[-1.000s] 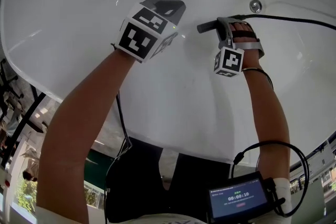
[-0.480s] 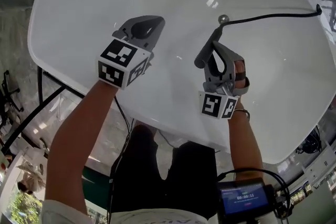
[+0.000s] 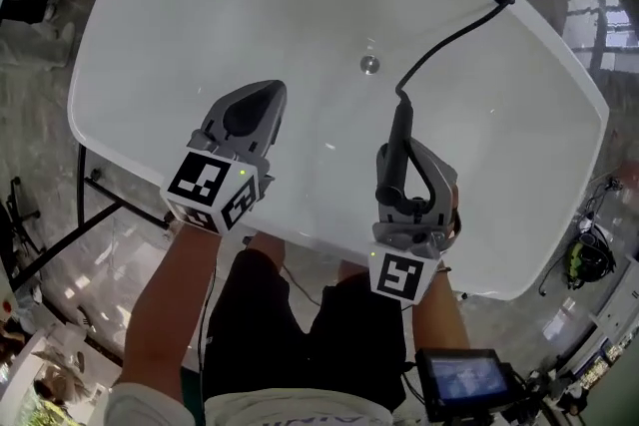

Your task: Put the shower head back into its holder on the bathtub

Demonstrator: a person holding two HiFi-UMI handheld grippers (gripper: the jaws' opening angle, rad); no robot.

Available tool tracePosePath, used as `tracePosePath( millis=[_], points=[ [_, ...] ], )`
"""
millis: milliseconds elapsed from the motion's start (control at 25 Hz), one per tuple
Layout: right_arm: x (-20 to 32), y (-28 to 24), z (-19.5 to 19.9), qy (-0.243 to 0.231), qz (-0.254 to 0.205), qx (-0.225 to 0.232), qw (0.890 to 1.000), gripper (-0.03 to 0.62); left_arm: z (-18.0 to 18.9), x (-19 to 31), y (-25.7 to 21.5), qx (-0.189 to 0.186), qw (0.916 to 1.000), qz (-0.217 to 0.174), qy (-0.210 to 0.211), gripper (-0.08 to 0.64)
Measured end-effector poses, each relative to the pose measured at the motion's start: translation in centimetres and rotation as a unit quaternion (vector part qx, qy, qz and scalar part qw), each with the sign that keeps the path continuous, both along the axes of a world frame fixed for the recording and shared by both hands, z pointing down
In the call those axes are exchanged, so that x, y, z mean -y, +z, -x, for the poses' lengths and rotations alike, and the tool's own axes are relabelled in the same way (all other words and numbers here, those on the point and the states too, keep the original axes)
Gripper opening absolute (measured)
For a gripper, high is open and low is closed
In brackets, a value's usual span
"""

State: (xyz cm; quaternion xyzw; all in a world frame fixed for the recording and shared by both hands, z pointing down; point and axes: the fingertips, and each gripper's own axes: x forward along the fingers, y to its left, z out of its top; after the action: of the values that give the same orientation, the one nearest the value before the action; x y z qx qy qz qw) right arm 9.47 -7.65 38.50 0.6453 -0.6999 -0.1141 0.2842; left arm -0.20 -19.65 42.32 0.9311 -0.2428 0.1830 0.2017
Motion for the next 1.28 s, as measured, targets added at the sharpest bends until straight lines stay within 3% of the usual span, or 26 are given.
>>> tracePosePath(
  millis=[360, 720, 1000, 1280],
  points=[
    [-6.8, -14.8, -6.5, 0.050, -0.074, 0.000, 0.996, 0.129, -7.2, -8.6, -9.7, -0.062, 0.9960, -0.001, 0.065, 0.017],
    [-10.7, -30.1, -11.1, 0.087, -0.162, -0.038, 0.982, 0.129, -10.4, -12.4, -20.4, -0.098, 0.9923, -0.017, 0.074, 0.017],
    [-10.3, -37.2, -13.6, 0.092, -0.213, -0.056, 0.971, 0.129, -12.3, -13.0, -25.7, -0.127, 0.9878, -0.037, 0.082, 0.017],
    [-8.0, -41.6, -16.0, 0.083, -0.257, -0.064, 0.961, 0.129, -13.1, -13.1, -27.1, -0.131, 0.9878, -0.040, 0.075, 0.017]
  ],
)
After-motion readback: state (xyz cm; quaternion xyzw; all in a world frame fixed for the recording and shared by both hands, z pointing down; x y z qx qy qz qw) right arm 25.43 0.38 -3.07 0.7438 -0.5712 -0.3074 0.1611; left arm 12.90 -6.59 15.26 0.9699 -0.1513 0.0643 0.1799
